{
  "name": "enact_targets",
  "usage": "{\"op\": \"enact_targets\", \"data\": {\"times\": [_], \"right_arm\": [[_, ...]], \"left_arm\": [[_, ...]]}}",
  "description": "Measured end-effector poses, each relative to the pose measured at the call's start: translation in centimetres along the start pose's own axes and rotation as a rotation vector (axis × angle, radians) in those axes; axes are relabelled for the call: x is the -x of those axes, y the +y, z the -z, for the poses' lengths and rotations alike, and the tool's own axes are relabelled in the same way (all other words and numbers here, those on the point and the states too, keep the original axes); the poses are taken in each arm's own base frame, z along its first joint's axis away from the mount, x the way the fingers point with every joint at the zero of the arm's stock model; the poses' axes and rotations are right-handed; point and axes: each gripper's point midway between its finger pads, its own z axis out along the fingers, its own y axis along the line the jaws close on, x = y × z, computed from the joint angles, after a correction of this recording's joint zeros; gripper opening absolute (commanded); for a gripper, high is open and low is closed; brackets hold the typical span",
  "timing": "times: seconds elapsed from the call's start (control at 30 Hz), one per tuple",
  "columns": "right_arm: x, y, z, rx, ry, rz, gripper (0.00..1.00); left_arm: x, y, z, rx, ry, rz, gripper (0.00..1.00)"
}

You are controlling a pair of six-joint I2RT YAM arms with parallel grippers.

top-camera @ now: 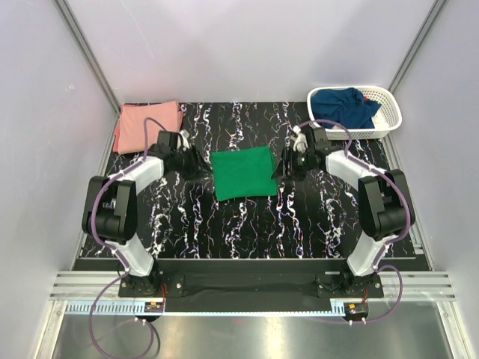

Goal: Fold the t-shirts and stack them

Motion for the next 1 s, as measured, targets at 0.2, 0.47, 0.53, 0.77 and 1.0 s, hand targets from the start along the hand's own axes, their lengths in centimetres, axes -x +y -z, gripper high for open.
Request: {"op": "enact_targets", "data": {"times": [0.2,0.47,0.53,0.77,1.0], "right_arm": [[8.2,2.2,-0.9,0.051,-0.109,0.138,0.56],[12.0,1.0,-4.7,0.082,-0.093,0.189,0.61],[11.9,0.3,-5.4,0.076,-0.073,0.191,0.61],[11.1,-1.2,-7.3,0.076,-0.023,0.200,0.61],[10.7,-1.7,-7.8,0.081,-0.007,0.213,0.61]], "left_arm": [[5.6,-0.7,-0.7,-0.045,-0.100,-0.114,0.51],[8.5,-1.4,-3.9,-0.087,-0.080,-0.208,0.52],[8.4,-1.1,-4.3,-0.081,-0.069,-0.214,0.52],[8.7,-0.4,-5.7,-0.073,-0.040,-0.231,0.51],[8.5,-0.2,-6.9,-0.099,-0.009,-0.235,0.45]]}}
